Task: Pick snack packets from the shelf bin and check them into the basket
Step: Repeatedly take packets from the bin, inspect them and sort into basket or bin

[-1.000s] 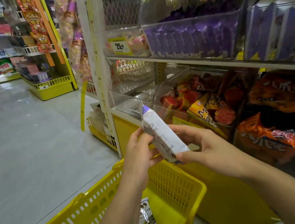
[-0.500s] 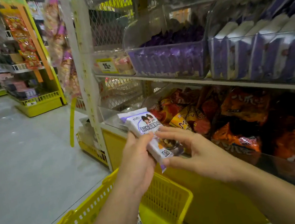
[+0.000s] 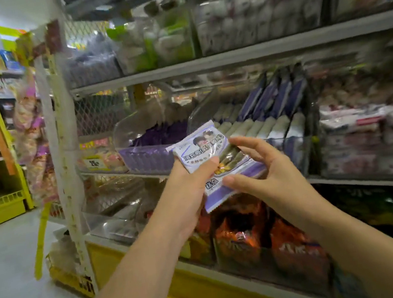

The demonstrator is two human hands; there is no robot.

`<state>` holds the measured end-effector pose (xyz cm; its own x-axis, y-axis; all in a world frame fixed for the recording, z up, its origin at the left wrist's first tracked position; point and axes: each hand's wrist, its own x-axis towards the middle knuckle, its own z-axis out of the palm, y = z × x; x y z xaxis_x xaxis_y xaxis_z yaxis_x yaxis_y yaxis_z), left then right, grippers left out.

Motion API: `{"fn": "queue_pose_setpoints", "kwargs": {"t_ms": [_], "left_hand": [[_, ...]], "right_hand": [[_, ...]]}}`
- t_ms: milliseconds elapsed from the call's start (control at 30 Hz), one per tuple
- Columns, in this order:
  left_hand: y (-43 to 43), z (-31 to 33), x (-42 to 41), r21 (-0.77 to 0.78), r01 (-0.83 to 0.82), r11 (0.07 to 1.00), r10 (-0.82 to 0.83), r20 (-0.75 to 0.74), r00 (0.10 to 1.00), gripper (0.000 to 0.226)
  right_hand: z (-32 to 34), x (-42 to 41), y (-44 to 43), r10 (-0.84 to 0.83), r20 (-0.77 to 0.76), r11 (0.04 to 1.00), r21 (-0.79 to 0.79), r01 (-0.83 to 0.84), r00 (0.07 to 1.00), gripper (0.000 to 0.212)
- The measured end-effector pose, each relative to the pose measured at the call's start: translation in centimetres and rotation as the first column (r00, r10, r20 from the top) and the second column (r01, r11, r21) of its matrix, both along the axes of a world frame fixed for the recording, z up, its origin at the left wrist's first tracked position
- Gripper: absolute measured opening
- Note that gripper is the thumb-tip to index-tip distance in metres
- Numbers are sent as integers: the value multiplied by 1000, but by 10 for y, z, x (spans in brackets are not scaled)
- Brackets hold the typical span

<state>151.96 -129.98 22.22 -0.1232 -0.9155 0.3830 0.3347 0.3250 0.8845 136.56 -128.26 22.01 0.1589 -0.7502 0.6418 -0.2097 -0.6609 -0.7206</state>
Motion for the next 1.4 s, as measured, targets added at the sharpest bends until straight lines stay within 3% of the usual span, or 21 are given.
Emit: {"fn": "queue_pose_setpoints", "kwargs": {"t_ms": [133,200,300,400,500,567,733,933,1133,1400], "left_hand": [[1,43,-44,99,235,967,-235,-11,972,27],[-6,59,-62,96,134,986,-150,175,973,36],[-31,72,-78,-48,-32,998,51,465,884,55],[-57,78,-83,-255,0,967,163,619,768,48],[-80,79,-92,-311,76,947,208,778,592,24],[-91,79,-100,-326,132,936,229,849,476,21],[-111,87,-125,-357,363,860,235,911,338,36],[-133,85,-131,-313,463,829,250,949,194,44],[-145,73,-122,-335,490,805,276,942,189,31],[-153,68,-116,-354,450,820,278,933,227,32]], "right_hand": [[49,-34,7,-36,39,985,-169,42,999,40],[72,-52,4,-66,43,977,-202,74,997,28],[104,-84,-2,-132,27,967,-217,134,991,25],[132,-113,-6,-254,-105,943,-249,222,962,18],[154,-128,-11,-379,-317,908,-308,284,869,17],[166,-132,-17,-436,-427,890,-335,309,792,12],[194,-126,-35,-459,-600,888,-323,328,655,13],[206,-113,-64,-437,-772,876,-250,412,461,25],[185,-104,-84,-483,-832,822,-321,471,275,26],[155,-113,-84,-446,-866,844,-322,430,228,39]]}}
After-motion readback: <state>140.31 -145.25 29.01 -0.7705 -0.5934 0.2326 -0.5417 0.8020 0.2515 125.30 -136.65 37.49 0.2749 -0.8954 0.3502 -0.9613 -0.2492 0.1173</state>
